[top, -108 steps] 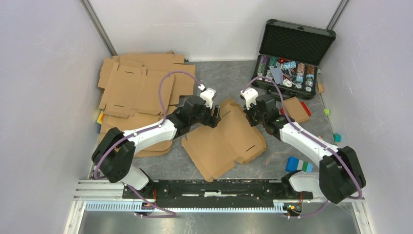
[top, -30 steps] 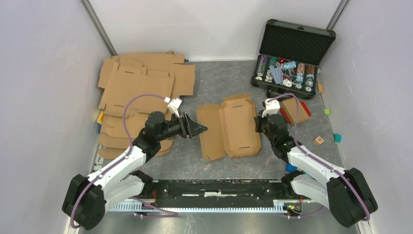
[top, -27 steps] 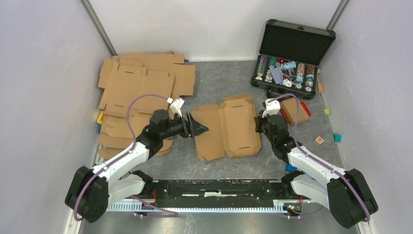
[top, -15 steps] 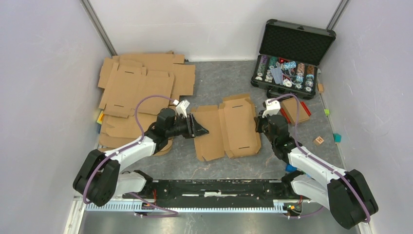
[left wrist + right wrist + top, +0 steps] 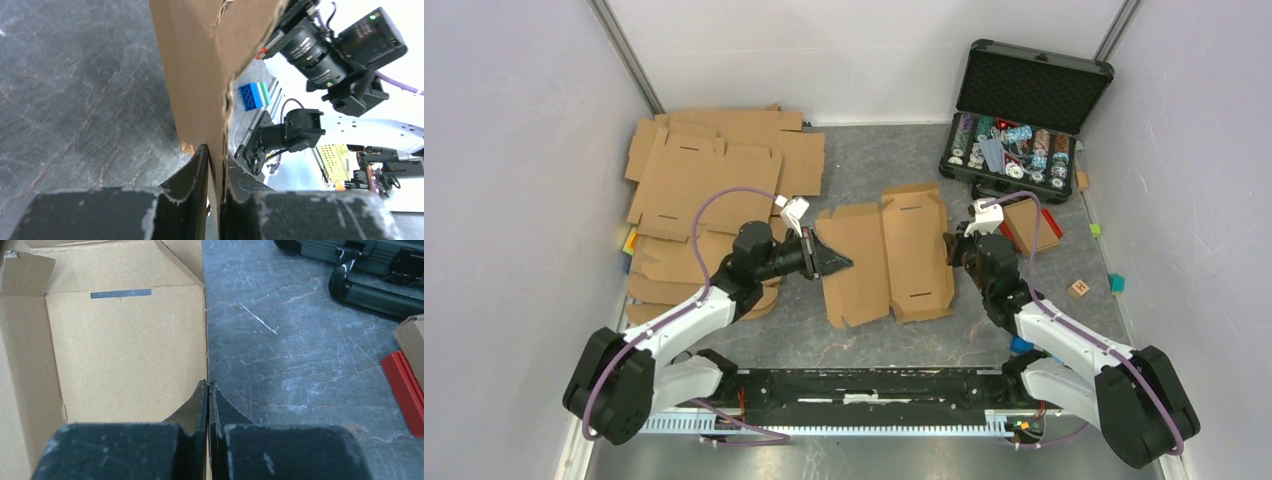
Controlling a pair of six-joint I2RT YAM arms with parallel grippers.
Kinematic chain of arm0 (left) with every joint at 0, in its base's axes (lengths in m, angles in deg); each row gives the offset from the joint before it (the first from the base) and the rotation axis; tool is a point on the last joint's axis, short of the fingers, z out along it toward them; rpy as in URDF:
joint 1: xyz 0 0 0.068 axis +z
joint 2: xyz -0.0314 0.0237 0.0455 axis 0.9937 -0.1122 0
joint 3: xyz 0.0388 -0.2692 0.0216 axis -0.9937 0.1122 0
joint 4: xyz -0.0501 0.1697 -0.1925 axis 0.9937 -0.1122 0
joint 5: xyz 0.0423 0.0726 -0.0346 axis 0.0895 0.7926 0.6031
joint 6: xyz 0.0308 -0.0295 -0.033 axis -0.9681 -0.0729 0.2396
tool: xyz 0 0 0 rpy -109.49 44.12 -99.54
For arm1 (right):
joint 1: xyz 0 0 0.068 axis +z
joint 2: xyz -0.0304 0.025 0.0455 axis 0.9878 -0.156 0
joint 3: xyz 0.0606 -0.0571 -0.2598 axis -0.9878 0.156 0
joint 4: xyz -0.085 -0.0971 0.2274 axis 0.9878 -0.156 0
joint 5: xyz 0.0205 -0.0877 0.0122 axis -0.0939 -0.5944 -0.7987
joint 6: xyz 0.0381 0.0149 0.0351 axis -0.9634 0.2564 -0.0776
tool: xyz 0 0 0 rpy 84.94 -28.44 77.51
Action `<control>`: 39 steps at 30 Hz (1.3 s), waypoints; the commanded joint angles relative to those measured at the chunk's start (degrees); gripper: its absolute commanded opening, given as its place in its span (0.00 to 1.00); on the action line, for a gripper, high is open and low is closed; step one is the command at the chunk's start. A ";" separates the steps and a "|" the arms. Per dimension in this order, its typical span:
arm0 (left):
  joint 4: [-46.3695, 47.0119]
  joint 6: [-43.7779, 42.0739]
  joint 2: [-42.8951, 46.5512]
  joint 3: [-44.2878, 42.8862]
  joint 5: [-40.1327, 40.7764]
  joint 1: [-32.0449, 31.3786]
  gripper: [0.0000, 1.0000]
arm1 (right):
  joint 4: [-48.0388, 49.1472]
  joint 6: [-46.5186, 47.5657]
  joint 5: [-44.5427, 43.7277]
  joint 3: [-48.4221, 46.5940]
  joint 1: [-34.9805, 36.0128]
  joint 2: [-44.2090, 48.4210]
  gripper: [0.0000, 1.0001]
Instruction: Fold the paper box
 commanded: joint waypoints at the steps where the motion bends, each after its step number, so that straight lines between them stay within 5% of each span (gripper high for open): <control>1: 6.62 -0.83 4.52 -1.50 -0.92 -0.13 0.18 | 7.13 -2.90 3.92 0.27 0.46 -0.63 0.00; 20: -0.77 -18.75 7.24 1.41 14.21 -9.61 0.23 | 36.01 0.31 -5.21 20.97 6.71 3.54 0.00; 31: -0.36 -21.73 11.90 6.13 17.28 -13.61 0.23 | 43.16 6.71 -9.61 29.17 12.60 7.30 0.00; 39: 2.87 -24.43 12.54 7.37 19.64 -17.81 0.23 | 52.31 7.85 -6.92 29.59 14.49 -1.99 0.00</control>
